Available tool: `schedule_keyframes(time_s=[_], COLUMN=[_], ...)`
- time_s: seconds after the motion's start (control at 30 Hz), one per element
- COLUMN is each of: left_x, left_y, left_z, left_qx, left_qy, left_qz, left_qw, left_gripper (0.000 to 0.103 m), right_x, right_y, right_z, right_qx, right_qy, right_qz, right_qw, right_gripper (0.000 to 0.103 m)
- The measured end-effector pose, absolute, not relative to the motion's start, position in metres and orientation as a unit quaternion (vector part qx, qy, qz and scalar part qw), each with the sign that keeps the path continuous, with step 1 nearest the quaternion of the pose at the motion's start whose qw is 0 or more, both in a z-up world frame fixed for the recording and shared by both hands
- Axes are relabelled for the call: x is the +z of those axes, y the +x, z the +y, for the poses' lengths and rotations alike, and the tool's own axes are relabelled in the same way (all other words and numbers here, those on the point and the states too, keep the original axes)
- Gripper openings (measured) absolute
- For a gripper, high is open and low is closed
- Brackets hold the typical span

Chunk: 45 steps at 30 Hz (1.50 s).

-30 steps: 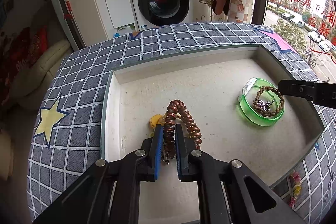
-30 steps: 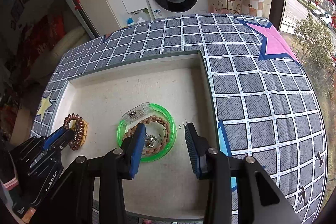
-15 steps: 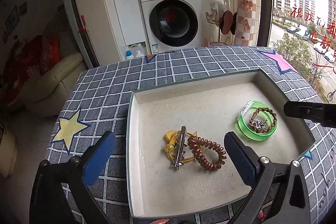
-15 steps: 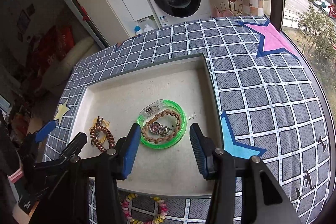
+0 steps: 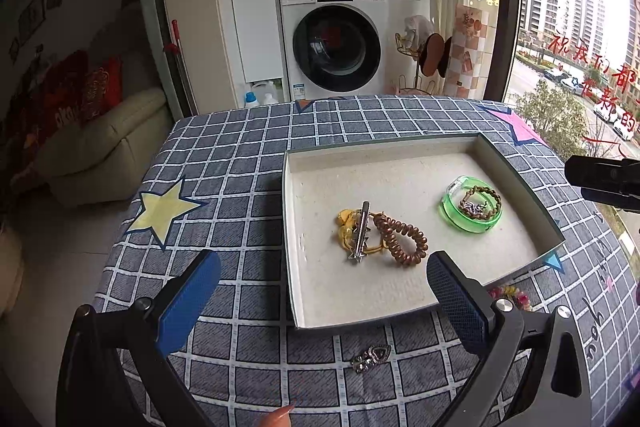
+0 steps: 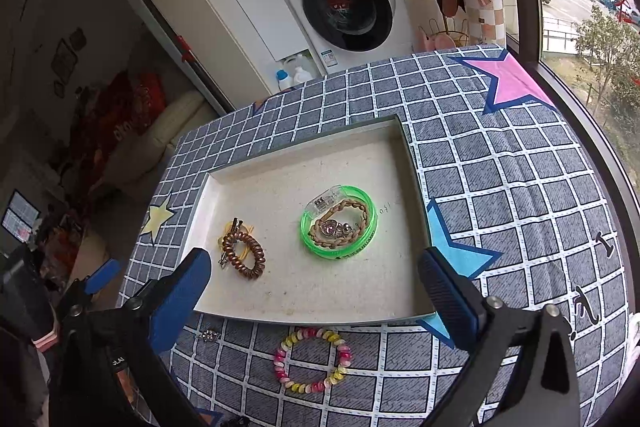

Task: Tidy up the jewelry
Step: 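Move left gripper toward silver heart pendant while right moves toward beaded bracelet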

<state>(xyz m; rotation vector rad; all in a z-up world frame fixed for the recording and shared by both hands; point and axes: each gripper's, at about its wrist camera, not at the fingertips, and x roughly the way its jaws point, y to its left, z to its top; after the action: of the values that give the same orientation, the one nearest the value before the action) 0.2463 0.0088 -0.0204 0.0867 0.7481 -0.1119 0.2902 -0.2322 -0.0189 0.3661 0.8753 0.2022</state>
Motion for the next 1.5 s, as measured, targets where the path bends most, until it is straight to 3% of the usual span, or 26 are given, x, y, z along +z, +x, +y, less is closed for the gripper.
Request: schedule_keyframes(time_s=[0.87, 1.5], left_x=[-0.062, -0.094], left_y=[0.182, 0.206], left_z=[0.025, 0.019], left_qx=[-0.06, -0.055], left_qy=[0.027, 0.013], left_qz=[0.415, 0.44], left_qw=[0.907, 0.896], left_gripper=[0.103, 0.103], right_x=[-0.036, -0.092], right_y=[0.216, 0.215], right_z=[-0.212, -0.215], right_qx=[0.11, 0.004], right_qy=[0.16, 0.141], right_qz=[0.461, 0.528], right_qw=[0.866, 0.837], right_gripper=[0.103, 0.103])
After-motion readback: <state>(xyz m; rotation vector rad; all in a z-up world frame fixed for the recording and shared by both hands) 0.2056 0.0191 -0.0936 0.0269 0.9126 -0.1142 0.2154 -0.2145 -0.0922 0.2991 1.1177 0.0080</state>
